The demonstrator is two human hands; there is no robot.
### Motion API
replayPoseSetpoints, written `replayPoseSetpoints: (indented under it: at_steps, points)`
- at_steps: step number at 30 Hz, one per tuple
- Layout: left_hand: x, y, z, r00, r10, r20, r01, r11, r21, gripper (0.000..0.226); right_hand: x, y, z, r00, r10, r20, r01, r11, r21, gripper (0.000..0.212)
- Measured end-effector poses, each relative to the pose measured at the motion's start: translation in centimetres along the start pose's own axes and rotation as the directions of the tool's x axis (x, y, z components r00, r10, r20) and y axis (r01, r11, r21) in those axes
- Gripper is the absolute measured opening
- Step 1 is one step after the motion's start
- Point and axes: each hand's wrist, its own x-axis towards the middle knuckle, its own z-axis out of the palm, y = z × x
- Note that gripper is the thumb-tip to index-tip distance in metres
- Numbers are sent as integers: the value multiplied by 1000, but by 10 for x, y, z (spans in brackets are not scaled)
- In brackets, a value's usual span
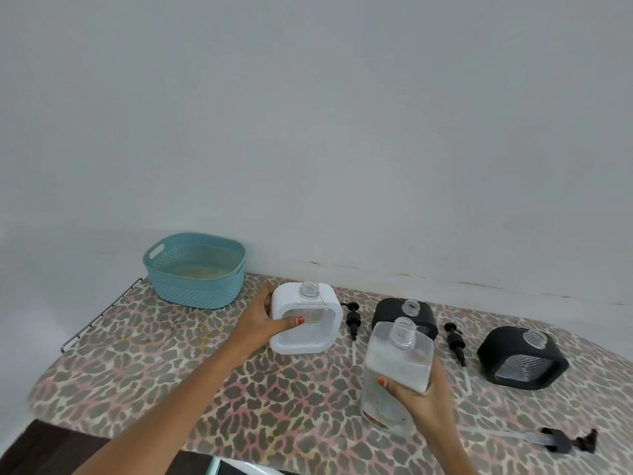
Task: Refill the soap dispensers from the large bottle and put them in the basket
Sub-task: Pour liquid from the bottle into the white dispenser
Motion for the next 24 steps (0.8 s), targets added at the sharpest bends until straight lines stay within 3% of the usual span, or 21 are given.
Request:
replayPoseSetpoints:
  at_steps: [6, 11, 24]
  points:
    - [-33, 29, -17, 990, 67, 127, -59, 996, -69, 50, 6, -21, -14, 989, -143, -30, 137, 978, -158, 72]
    - [-56, 42, -17, 972, 139, 189, -130, 990, -56, 49, 19, -56, -26, 960, -279, 20, 266, 889, -372, 65]
    - [-76, 50, -10, 951, 169, 258, -153, 985, -79, 48, 50, -96, -22, 855, -457, 244, 511, 668, -540, 64]
